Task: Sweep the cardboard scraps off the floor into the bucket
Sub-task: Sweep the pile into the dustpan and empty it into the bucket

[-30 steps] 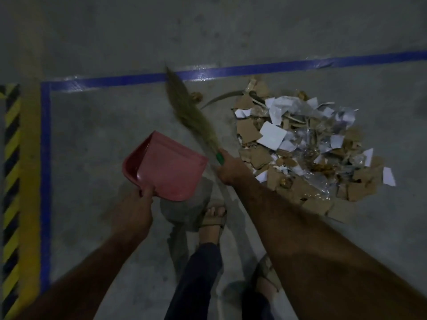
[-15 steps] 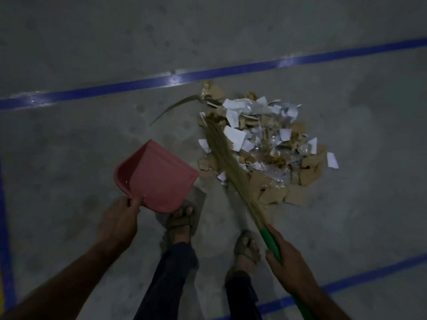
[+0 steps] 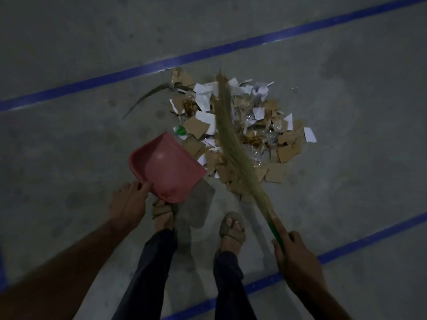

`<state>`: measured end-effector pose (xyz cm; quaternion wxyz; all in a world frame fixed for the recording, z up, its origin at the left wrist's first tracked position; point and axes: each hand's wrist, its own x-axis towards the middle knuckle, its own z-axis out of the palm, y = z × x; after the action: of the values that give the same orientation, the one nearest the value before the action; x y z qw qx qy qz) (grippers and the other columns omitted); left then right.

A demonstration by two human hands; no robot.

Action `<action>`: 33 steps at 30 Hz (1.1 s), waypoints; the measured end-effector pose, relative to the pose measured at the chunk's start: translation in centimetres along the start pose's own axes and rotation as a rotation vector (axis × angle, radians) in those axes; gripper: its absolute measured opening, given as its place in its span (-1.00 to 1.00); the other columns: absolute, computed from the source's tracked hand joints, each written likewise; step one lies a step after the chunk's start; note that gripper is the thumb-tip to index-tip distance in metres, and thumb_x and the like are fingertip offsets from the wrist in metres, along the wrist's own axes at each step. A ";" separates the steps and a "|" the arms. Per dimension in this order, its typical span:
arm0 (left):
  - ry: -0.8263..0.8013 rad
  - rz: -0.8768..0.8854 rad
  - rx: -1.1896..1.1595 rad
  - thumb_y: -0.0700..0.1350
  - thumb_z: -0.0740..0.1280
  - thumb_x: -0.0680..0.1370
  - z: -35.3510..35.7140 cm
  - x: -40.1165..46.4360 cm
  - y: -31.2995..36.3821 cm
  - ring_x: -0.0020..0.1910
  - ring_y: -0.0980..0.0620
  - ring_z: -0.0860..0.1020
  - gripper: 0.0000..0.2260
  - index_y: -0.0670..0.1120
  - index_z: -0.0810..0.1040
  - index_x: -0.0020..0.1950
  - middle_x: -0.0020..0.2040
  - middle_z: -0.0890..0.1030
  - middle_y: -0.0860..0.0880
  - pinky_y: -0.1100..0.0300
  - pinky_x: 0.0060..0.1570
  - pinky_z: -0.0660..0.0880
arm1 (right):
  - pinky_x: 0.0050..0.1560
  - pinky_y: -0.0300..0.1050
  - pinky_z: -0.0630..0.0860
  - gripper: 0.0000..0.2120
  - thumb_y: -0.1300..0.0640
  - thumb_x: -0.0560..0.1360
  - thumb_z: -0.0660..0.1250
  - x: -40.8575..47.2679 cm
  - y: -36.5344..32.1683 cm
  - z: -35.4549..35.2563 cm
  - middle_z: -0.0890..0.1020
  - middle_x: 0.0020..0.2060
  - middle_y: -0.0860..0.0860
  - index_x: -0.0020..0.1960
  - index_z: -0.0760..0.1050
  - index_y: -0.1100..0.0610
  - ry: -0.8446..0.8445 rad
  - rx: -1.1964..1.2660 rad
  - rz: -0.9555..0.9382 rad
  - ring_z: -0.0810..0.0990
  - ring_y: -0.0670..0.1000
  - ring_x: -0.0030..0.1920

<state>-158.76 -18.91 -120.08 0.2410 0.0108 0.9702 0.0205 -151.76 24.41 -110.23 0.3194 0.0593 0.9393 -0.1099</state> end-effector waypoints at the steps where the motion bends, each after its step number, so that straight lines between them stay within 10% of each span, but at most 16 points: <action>1: -0.005 0.007 0.012 -0.21 0.42 0.50 0.0 0.3 0.4 -0.07 -0.25 0.56 -0.69 -0.01 0.57 0.22 0.00 0.59 -0.16 -0.06 -0.19 0.45 | -0.36 -0.15 0.54 -0.29 -0.10 0.66 0.08 0.2 -0.1 -0.3 0.32 -0.11 -0.06 0.46 -0.44 -0.37 0.021 -0.012 0.008 0.41 -0.09 -0.35; 6: -0.024 0.026 0.046 -0.20 0.39 0.53 0.6 2.1 1.7 -0.05 -0.26 0.55 -0.70 -0.02 0.56 0.25 0.02 0.58 -0.19 -0.10 -0.14 0.46 | -0.52 -0.28 0.24 -0.36 -0.03 0.65 0.14 3.9 -0.8 -0.9 0.30 -0.12 -0.01 0.59 -0.16 -0.22 0.063 -0.065 0.035 0.33 -0.12 -0.42; 22: -0.046 -0.002 0.229 -0.25 0.27 0.53 4.5 17.1 -4.0 0.06 -0.31 0.51 -0.78 -0.07 0.53 0.16 0.10 0.57 -0.26 -0.15 -0.01 0.45 | -0.42 -0.12 0.33 -0.27 0.30 0.53 0.30 25.2 5.5 -3.1 0.44 -0.02 0.20 0.56 0.11 -0.14 0.278 -0.350 -0.119 0.37 0.09 -0.27; 33: 0.025 0.244 0.164 -0.21 0.34 0.55 3.5 24.6 -2.3 0.02 -0.31 0.55 -0.77 -0.06 0.54 0.20 0.13 0.61 -0.20 -0.09 -0.07 0.46 | -0.42 -0.01 0.52 -0.32 0.16 0.59 0.23 30.1 7.8 -1.5 0.40 -0.04 0.05 0.56 0.03 -0.27 0.075 -0.341 -0.276 0.41 0.05 -0.29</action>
<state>-178.87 -20.33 -134.81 0.2231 0.1481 0.9630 -0.0296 -174.98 33.57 -128.89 0.2717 -0.1205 0.9547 0.0101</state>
